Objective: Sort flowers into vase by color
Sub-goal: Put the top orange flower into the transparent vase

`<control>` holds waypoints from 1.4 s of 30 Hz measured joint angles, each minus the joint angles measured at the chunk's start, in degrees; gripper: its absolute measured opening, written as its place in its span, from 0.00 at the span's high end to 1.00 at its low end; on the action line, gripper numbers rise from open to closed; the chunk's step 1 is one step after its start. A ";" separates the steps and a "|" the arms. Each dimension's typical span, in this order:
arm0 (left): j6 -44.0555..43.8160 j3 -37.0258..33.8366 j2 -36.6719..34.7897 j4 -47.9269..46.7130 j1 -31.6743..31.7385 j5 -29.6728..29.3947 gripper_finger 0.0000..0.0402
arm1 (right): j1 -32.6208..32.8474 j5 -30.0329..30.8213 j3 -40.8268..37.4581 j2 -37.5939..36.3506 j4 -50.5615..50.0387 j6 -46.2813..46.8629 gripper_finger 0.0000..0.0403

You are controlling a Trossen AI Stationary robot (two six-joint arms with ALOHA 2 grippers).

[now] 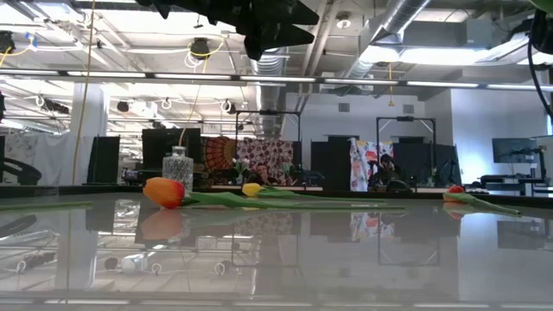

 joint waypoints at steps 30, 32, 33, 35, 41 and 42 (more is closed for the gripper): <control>0.40 0.00 0.02 0.30 -0.52 1.79 0.49 | -8.35 -2.41 22.76 -0.57 6.18 -22.33 0.47; 0.38 0.00 0.02 0.28 -0.57 1.81 0.49 | -9.60 1.89 23.84 -0.57 9.00 -30.45 0.47; 0.36 0.00 0.02 0.21 -0.57 1.81 0.49 | -10.19 4.61 24.25 -0.57 10.22 -34.17 0.47; 0.36 0.00 0.02 0.05 -0.67 1.81 0.49 | -11.69 11.62 24.51 -0.59 12.86 -40.42 0.47; 0.14 0.02 0.02 -0.59 -1.28 1.66 0.49 | -18.60 19.40 24.51 -0.41 15.18 -49.48 0.47; 0.18 0.02 0.02 -0.57 -1.46 1.68 0.49 | -20.14 19.94 24.51 -0.13 15.15 -49.65 0.47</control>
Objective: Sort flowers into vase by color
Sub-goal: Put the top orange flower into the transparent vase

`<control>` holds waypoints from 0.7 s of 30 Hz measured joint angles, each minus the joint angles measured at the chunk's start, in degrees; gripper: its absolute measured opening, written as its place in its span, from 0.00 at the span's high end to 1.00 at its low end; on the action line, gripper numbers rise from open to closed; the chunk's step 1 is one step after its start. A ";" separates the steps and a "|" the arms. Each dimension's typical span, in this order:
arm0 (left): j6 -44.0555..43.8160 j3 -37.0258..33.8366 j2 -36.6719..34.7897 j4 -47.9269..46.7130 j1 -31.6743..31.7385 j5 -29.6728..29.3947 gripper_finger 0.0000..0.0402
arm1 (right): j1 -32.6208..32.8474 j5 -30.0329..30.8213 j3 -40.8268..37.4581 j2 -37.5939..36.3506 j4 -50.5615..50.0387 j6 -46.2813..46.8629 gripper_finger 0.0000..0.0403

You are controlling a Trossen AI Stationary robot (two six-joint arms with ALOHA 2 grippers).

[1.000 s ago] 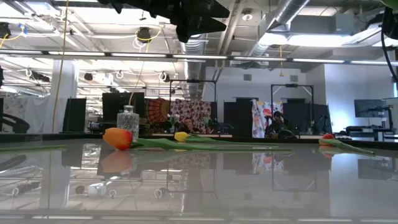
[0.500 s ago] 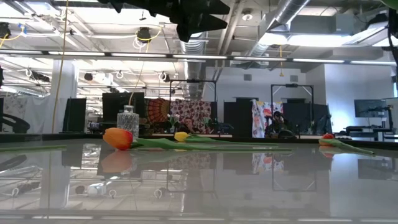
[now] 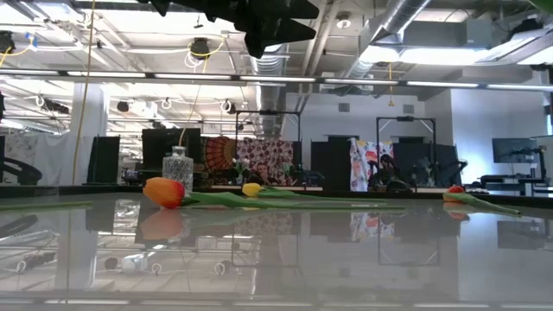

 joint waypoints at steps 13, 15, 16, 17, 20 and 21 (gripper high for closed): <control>0.20 0.00 0.00 -2.30 -0.57 0.00 0.49 | -17.79 -6.85 -1.53 6.62 1.25 -1.52 0.75; 0.19 0.00 0.00 -2.47 -0.57 0.02 0.49 | -19.42 -7.73 -1.53 7.77 1.44 -1.74 0.85; 0.18 0.00 0.00 -2.51 -0.64 0.04 0.49 | -20.28 -7.86 -1.53 8.26 1.43 -2.01 0.89; 0.18 0.00 0.00 -2.51 -0.75 0.02 0.49 | -21.03 -9.07 -1.51 8.81 1.43 -2.39 0.94; 0.56 0.00 0.00 -2.69 -1.26 0.00 0.49 | -22.16 -14.36 -1.19 10.03 1.44 -2.70 0.95; 0.84 0.00 0.00 -2.76 -1.47 0.00 0.49 | -22.33 -15.63 -0.92 10.45 1.37 -2.14 0.94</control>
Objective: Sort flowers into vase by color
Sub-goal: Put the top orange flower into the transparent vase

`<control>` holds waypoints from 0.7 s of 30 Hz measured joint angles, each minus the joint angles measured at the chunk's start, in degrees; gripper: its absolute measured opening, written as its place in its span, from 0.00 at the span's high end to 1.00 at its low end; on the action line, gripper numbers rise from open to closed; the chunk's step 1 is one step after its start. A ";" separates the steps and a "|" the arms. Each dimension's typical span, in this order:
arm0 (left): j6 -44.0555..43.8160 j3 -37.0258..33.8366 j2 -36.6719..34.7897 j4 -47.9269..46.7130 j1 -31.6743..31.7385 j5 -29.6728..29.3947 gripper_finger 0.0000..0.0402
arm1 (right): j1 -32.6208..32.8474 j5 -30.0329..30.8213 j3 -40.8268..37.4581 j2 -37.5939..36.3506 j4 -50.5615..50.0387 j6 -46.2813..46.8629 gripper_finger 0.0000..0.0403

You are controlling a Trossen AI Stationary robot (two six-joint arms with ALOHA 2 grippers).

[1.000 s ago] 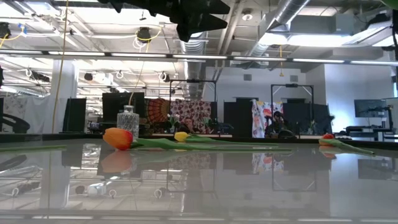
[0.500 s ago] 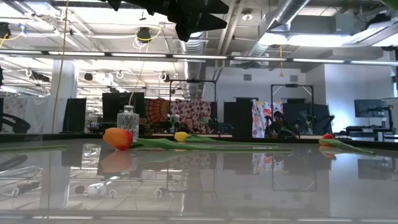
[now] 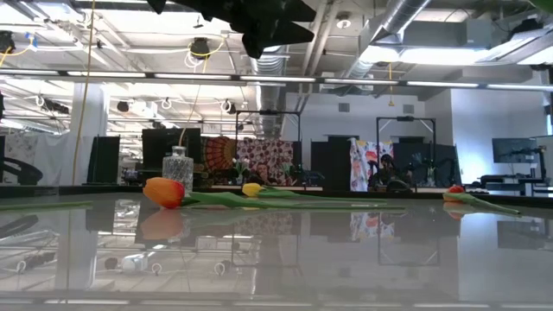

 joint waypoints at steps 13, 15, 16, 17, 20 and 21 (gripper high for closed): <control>1.02 0.00 0.00 -3.77 -0.09 -1.16 0.49 | -0.31 -15.27 1.68 -0.07 -9.76 7.68 0.95; 1.04 0.00 0.00 -3.89 -0.05 -1.22 0.49 | -0.31 -15.31 1.68 -0.05 -12.20 10.13 0.93; 1.04 0.00 0.00 -3.92 -0.04 -1.26 0.49 | -0.32 -15.32 1.68 -0.02 -12.60 10.51 0.92; 1.04 0.00 0.00 -3.96 -0.04 -1.32 0.49 | -0.32 -15.32 1.68 0.00 -12.40 10.51 0.92; 1.06 0.00 0.00 -3.94 -0.04 -1.31 0.49 | -0.06 -15.38 1.98 -0.32 -10.35 8.08 0.93; 1.04 0.00 0.00 -3.94 -0.04 -1.31 0.49 | -0.07 -15.40 2.62 -0.37 -10.09 6.79 0.94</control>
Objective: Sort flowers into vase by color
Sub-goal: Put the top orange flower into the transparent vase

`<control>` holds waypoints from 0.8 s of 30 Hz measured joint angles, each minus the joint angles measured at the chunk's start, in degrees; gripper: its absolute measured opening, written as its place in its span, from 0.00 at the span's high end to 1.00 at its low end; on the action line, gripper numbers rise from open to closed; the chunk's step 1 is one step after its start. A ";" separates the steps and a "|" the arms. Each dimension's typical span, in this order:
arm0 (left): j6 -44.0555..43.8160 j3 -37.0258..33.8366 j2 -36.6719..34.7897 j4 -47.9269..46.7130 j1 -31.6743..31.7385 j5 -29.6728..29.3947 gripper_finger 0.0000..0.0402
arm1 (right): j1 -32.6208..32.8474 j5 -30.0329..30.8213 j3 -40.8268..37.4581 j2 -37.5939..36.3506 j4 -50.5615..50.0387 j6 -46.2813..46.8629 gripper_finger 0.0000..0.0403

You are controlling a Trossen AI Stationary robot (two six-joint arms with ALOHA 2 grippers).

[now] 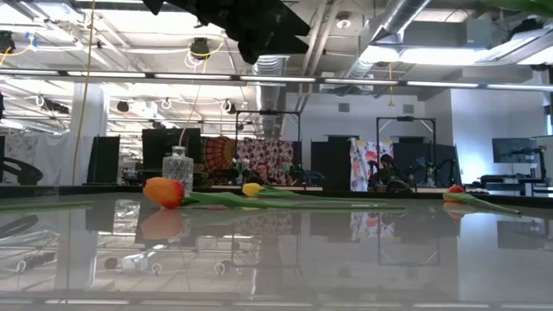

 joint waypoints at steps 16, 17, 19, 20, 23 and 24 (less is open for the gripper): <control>-0.10 0.00 0.00 -0.72 -0.11 -0.39 0.49 | 1.23 -0.23 -2.06 1.13 -0.06 4.05 0.94; -0.11 0.00 0.00 -0.86 -0.14 -0.37 0.49 | 1.82 -0.58 -2.61 1.22 -0.12 5.09 0.94; -0.12 0.00 0.00 -0.91 -0.24 -0.39 0.49 | 3.13 -2.08 -3.30 1.30 -0.12 6.83 0.94; 0.01 0.00 0.00 -0.90 -0.28 -0.37 0.49 | 3.68 -2.35 -3.41 1.33 -0.03 7.19 0.93; 0.33 0.00 0.00 -0.75 -0.28 -0.39 0.49 | 4.59 -1.75 -3.10 1.02 -0.09 7.23 0.94; 0.35 0.00 0.00 -0.53 -0.28 -0.39 0.49 | 4.57 -1.20 -2.79 0.78 0.03 7.25 0.94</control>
